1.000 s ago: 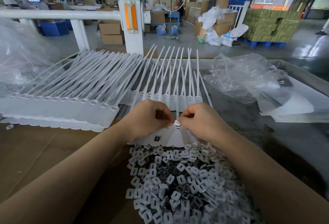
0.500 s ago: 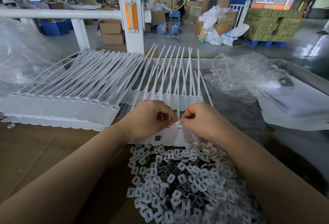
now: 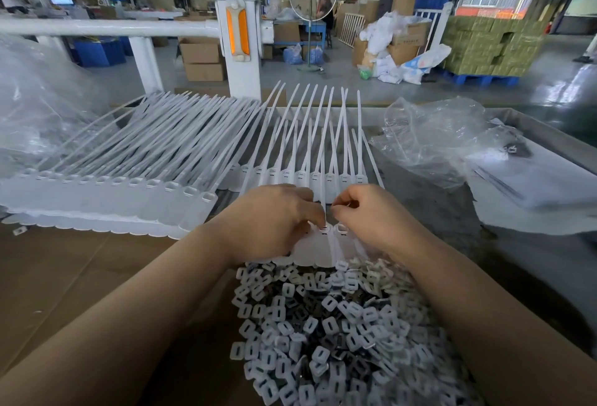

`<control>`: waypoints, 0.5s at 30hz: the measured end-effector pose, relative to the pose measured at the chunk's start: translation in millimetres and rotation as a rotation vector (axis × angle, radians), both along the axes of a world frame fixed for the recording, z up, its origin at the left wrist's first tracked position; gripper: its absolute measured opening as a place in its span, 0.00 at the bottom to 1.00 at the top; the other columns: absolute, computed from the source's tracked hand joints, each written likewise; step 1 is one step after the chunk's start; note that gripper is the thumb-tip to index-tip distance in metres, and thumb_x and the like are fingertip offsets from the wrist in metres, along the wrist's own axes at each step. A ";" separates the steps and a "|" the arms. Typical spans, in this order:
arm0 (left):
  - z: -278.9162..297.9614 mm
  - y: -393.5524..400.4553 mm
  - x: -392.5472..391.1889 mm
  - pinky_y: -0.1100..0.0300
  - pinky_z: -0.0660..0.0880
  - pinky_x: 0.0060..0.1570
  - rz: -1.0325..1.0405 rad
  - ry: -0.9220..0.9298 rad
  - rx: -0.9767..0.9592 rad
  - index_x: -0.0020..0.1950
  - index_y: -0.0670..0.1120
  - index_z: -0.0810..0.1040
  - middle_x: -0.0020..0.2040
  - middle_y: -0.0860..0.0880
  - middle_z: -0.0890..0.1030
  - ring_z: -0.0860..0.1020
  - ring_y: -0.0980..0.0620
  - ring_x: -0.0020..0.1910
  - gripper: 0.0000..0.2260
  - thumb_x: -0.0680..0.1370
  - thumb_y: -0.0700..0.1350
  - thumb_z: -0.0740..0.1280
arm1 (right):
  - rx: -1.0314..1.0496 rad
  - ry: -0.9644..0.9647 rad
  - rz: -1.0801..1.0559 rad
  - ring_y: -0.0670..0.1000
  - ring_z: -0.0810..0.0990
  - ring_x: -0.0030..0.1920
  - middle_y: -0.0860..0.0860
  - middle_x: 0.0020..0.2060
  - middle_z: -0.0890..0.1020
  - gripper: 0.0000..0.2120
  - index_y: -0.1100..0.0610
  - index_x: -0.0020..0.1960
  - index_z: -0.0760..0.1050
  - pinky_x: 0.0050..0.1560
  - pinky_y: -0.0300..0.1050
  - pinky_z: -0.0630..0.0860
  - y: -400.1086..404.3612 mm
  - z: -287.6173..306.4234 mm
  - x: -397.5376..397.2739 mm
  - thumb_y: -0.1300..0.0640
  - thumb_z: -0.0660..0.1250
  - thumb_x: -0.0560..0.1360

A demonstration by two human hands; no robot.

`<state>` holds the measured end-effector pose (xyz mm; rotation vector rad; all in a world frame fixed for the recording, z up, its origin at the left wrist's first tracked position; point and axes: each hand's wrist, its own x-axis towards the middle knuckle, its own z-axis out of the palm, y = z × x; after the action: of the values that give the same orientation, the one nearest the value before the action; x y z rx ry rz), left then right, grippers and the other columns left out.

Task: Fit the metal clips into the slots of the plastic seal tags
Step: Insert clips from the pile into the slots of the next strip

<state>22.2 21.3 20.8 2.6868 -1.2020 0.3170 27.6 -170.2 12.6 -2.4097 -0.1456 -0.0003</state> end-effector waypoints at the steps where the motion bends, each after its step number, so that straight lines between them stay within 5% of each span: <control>1: 0.8 -1.1 -1.0 0.55 0.76 0.46 -0.025 -0.042 0.038 0.60 0.54 0.80 0.49 0.54 0.79 0.77 0.53 0.47 0.11 0.80 0.45 0.65 | 0.003 0.006 0.001 0.43 0.81 0.40 0.43 0.40 0.82 0.03 0.46 0.46 0.77 0.36 0.38 0.74 0.1 0.1 0.1 0.53 0.66 0.78; 10: 2.7 -1.3 -3.1 0.52 0.77 0.44 -0.043 -0.051 0.086 0.64 0.55 0.77 0.48 0.53 0.79 0.79 0.51 0.44 0.14 0.79 0.45 0.64 | 0.018 0.021 0.009 0.43 0.80 0.38 0.43 0.40 0.82 0.02 0.48 0.48 0.79 0.36 0.40 0.74 0.9 2.1 -2.4 0.53 0.67 0.78; 15: 1.0 -3.5 0.3 0.56 0.72 0.40 -0.019 -0.045 0.062 0.58 0.55 0.81 0.44 0.53 0.78 0.76 0.53 0.42 0.14 0.78 0.41 0.64 | 0.031 0.027 0.049 0.46 0.82 0.42 0.45 0.40 0.83 0.04 0.48 0.45 0.79 0.45 0.44 0.80 0.7 9.0 -6.8 0.55 0.67 0.77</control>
<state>22.5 17.9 21.8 2.7327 -1.2694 0.3456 20.8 -169.6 21.7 -2.3739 -0.1905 0.0519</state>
